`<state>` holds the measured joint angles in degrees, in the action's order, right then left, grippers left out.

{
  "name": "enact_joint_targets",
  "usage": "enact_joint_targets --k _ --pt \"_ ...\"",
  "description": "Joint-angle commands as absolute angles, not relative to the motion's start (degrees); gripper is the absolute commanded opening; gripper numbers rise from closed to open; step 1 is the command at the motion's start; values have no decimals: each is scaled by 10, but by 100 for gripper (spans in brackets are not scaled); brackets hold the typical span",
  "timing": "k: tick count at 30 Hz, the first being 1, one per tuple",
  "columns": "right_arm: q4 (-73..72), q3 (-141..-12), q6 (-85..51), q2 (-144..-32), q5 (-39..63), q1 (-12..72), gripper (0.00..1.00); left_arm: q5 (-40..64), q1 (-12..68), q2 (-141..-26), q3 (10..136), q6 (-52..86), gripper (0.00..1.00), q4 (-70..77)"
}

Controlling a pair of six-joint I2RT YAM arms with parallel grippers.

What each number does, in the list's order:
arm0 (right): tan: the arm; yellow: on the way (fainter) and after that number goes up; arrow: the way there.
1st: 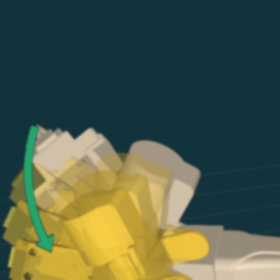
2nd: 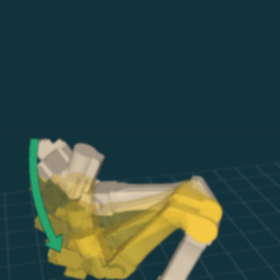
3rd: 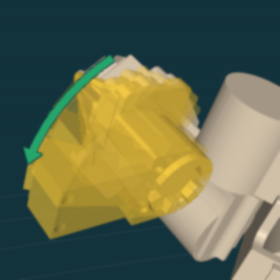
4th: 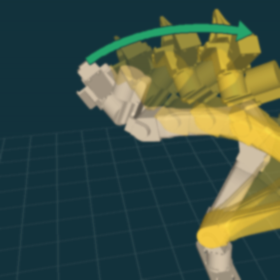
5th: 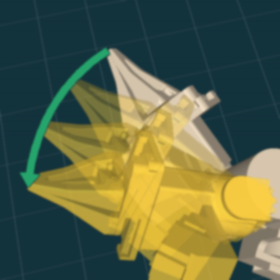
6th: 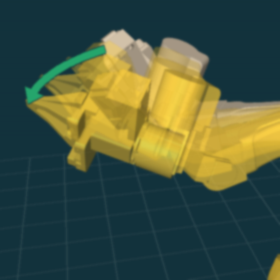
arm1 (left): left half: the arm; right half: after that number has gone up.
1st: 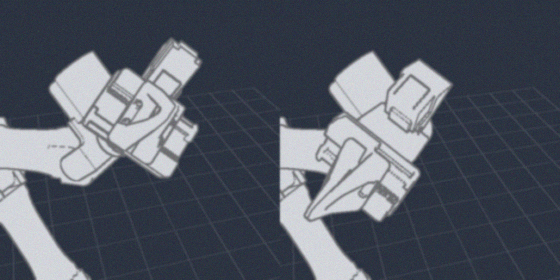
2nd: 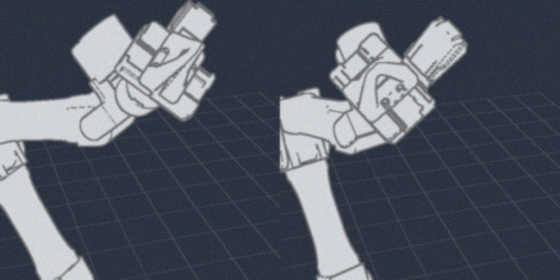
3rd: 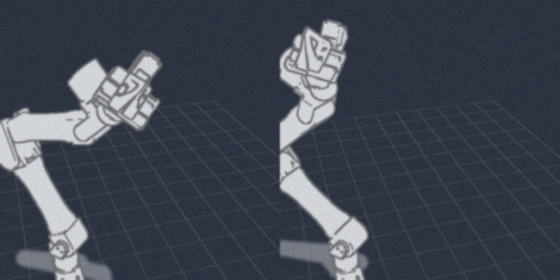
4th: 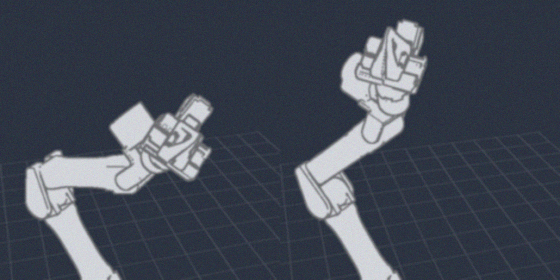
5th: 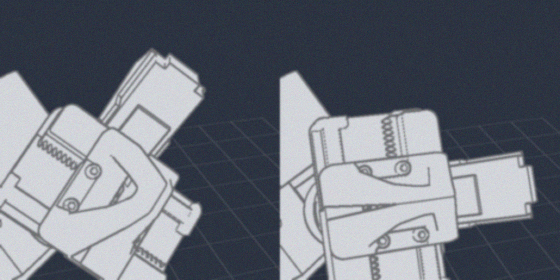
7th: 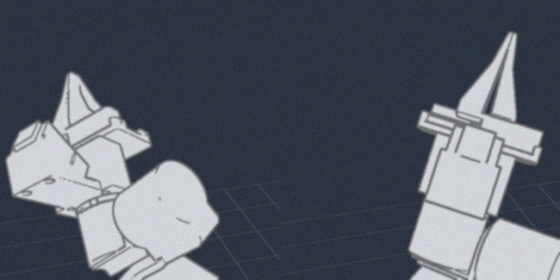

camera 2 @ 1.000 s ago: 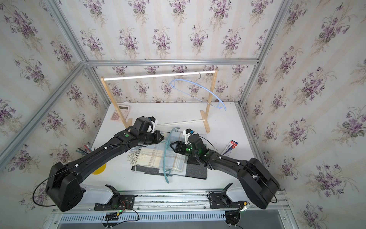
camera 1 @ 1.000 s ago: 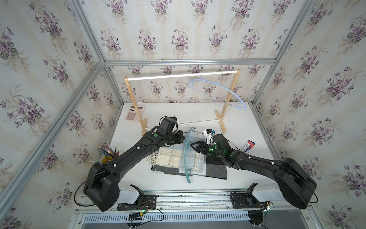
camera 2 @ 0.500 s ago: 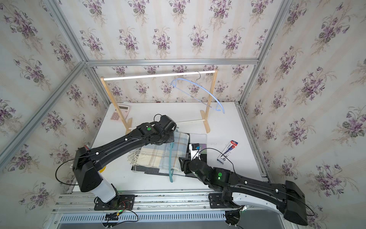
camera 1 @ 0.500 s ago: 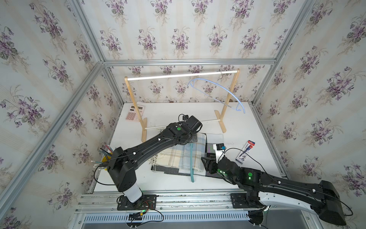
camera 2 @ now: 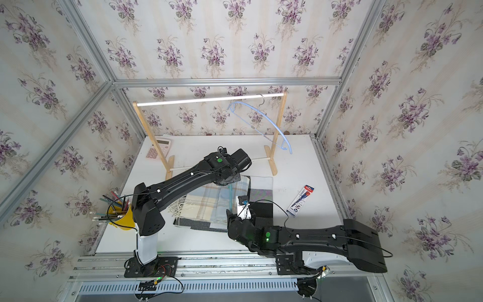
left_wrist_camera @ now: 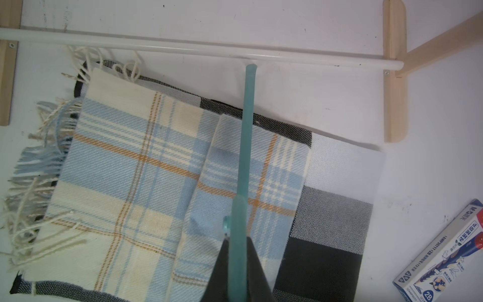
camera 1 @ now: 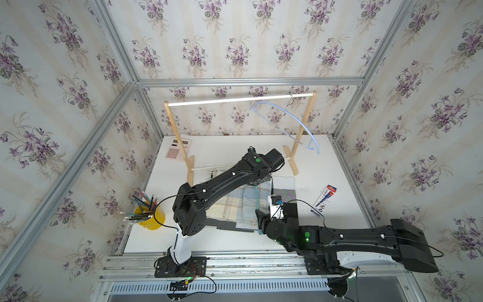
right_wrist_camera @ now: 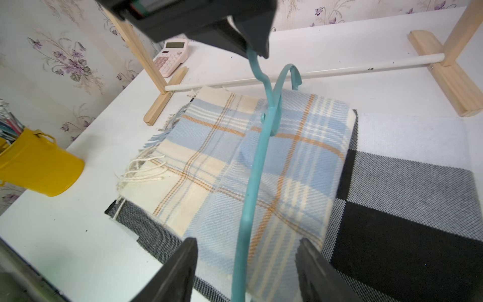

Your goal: Hang the scarf on the hanger

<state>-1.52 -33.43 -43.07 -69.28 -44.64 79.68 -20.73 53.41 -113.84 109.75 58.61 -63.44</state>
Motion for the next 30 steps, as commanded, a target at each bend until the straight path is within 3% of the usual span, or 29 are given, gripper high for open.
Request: enact_joint_targets --k 1,15,22,23,26,29,30 --pt "-16 -367 -433 -746 -473 779 63 -213 533 -1148 1107 598 0 -655" --pt "38 -430 -472 -876 -486 719 36 -193 535 -1160 1116 594 0 -652" --pt "55 -426 -486 -873 -463 698 4 -176 534 -1152 1115 578 0 -646" --pt "54 -422 -487 -867 -456 695 1 -171 534 -1150 1115 572 8 -647" --pt "50 -415 -492 -851 -445 686 0 -160 533 -1130 1115 540 44 -652" --pt "55 -409 -498 -834 -437 681 0 -152 529 -1081 1095 500 84 -650" --pt "55 -405 -500 -828 -433 679 0 -150 528 -1060 1082 486 91 -646"
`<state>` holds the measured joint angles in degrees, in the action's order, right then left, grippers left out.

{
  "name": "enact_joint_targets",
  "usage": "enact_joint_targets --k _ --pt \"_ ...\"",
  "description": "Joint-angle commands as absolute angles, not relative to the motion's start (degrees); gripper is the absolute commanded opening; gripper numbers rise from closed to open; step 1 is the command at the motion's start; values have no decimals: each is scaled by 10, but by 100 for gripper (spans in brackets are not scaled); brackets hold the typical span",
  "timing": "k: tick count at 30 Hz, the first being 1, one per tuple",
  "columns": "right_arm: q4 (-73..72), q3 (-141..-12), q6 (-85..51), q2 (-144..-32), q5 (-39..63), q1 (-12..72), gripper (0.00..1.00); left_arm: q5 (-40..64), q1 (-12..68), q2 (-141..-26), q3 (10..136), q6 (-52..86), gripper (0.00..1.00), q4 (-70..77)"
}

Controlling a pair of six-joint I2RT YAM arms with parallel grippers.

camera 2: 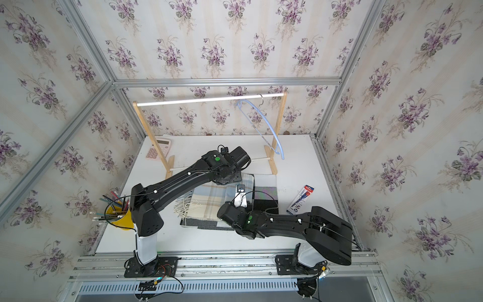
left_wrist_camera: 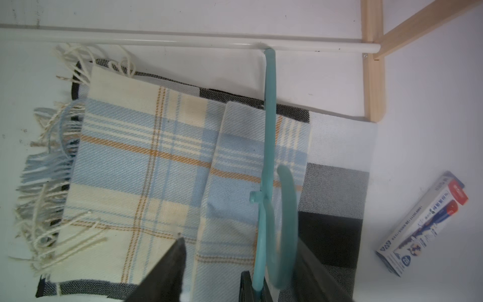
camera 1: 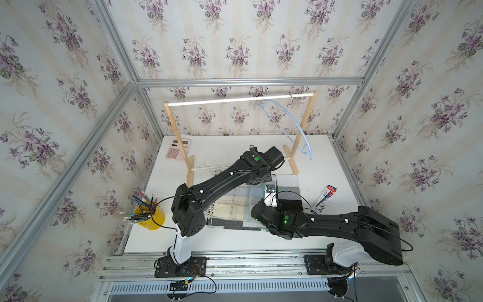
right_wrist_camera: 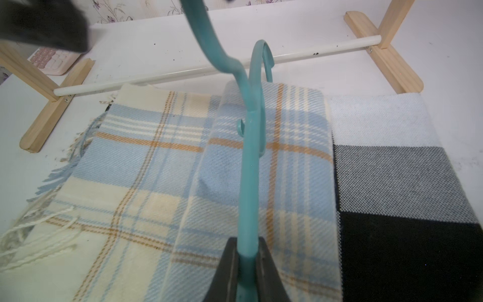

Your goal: Hang the scarf on the hanger

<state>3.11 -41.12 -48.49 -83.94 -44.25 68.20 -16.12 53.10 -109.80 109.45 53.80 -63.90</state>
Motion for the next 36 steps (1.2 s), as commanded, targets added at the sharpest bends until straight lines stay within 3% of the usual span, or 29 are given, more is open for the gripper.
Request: enact_joint_targets --k 1,4,10,14,19,25,33,34,36 --pt "53 -401 -502 -821 -430 676 0 -150 527 -1033 1067 472 92 -641" --pt "41 -378 -507 -796 -413 668 0 -137 515 -944 992 431 92 -605" --pt "25 -337 -515 -757 -371 635 0 48 439 -784 724 390 84 -376" --pt "23 -326 -517 -751 -364 628 0 123 414 -842 662 404 78 -298" --pt "30 -324 -524 -752 -363 627 0 227 404 -965 697 387 70 -262" --pt "43 -322 -529 -744 -363 625 0 233 401 -1037 713 393 65 -246" --pt "46 -319 -530 -737 -362 625 0 224 398 -1070 712 383 66 -257" --pt "46 -318 -530 -738 -362 625 0 229 399 -1077 714 383 64 -257" --pt "45 -317 -531 -738 -361 626 0 247 399 -1091 718 380 46 -248"
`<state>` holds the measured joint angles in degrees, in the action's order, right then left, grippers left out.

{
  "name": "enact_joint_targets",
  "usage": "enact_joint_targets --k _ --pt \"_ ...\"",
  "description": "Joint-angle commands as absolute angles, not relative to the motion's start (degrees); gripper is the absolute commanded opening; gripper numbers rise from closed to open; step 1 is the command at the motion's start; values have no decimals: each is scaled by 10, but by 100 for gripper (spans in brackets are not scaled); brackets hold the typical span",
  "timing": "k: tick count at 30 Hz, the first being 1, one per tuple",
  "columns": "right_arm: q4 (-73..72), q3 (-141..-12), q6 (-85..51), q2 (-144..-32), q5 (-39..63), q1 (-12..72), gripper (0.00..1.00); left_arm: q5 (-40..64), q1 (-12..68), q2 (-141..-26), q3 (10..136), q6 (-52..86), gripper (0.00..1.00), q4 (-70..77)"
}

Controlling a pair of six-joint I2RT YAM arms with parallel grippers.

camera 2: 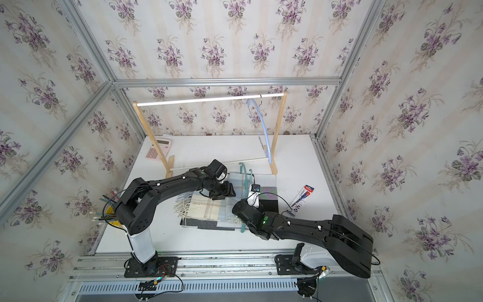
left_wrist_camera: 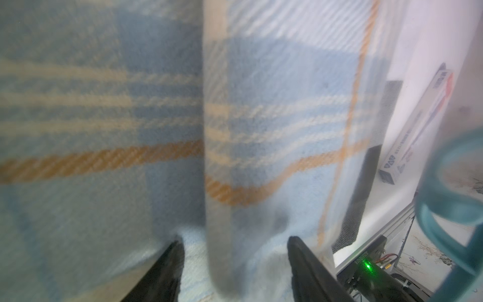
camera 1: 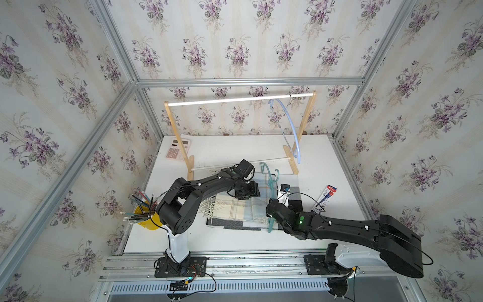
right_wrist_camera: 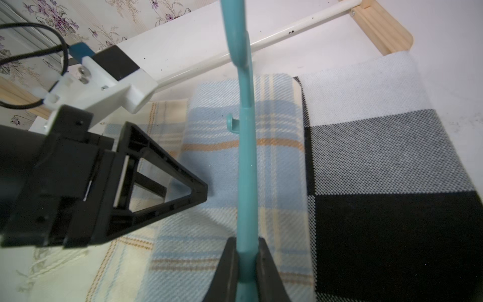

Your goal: Hang the scarf on the hanger

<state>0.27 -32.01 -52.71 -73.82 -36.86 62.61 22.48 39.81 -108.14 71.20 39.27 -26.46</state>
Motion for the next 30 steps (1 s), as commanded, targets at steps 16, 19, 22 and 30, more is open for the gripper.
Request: enact_joint_targets --k 16,19,22,30 --pt "227 -471 -374 -643 -361 593 0 135 369 -757 680 378 0 -284" --pt "268 -549 -328 -654 -347 583 0 112 345 -678 660 386 0 -282" --pt "305 -637 -286 -686 -339 573 0 116 311 -619 657 394 0 -298" --pt "345 -795 -209 -781 -319 543 0 155 263 -525 656 431 0 -292"
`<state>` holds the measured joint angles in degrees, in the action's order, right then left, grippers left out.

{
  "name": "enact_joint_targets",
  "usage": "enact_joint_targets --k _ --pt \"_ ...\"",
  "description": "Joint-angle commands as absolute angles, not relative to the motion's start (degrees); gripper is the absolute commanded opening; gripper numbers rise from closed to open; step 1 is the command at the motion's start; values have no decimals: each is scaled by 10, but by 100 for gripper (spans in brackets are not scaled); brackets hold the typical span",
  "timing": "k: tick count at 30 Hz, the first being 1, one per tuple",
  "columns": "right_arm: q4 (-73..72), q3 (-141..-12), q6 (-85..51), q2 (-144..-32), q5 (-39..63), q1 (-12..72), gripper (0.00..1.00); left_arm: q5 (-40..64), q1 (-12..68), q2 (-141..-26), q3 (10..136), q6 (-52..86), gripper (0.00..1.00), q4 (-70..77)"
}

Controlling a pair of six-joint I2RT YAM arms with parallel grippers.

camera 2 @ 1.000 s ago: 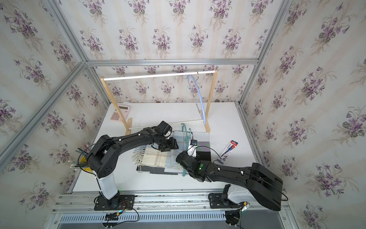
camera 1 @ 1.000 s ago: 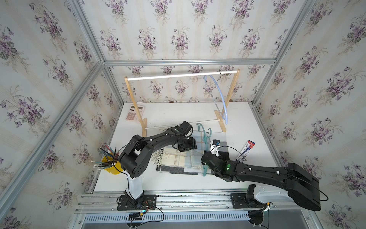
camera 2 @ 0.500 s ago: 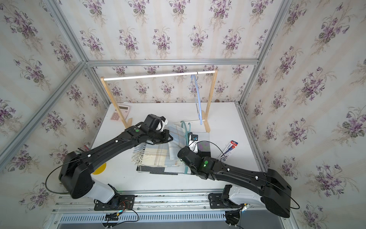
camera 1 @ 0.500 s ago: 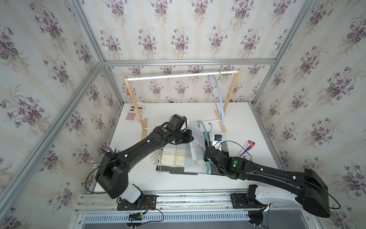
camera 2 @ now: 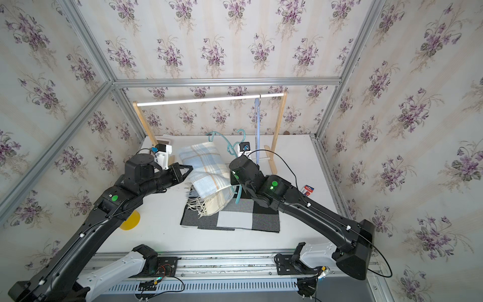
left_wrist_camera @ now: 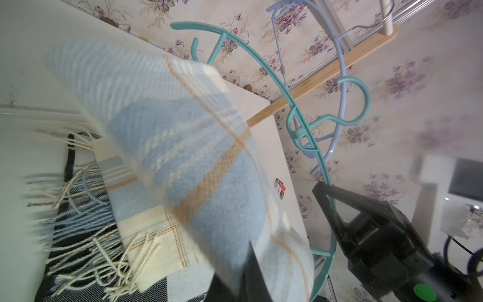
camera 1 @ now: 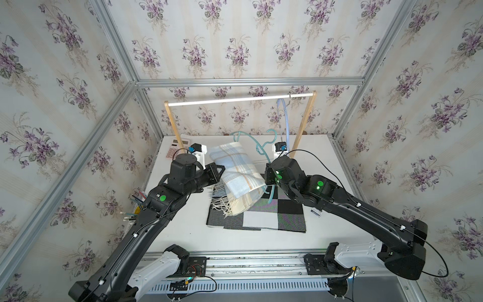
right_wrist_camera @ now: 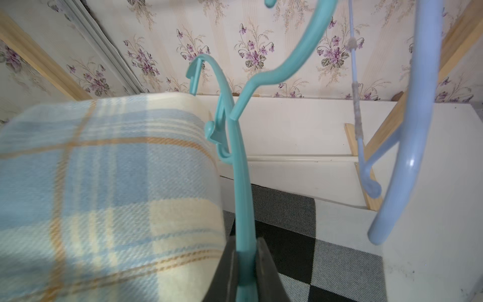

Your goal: Hang the scarf on the hanger

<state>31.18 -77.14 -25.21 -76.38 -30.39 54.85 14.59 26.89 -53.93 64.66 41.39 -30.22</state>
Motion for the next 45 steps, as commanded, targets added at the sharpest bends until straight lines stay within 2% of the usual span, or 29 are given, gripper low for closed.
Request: enact_joint_targets --k 1,15,23,27,30,37,45 --pt "344 -804 -204 -791 -317 540 0 160 263 -521 664 434 0 -291" --pt "315 -825 -184 -845 -278 516 0 149 262 -539 830 411 0 -360" --pt "312 -832 -175 -853 -317 505 0 134 262 -525 826 427 0 -369" --pt "297 -840 -165 -834 -318 503 0 117 262 -508 794 435 0 -392" --pt "310 -868 -163 -821 -312 503 0 107 262 -492 711 455 0 -382" --pt "346 -901 -158 -806 -290 504 0 136 262 -497 527 519 0 -238" --pt "402 -955 -141 -802 -310 509 0 150 262 -573 489 522 0 -191"
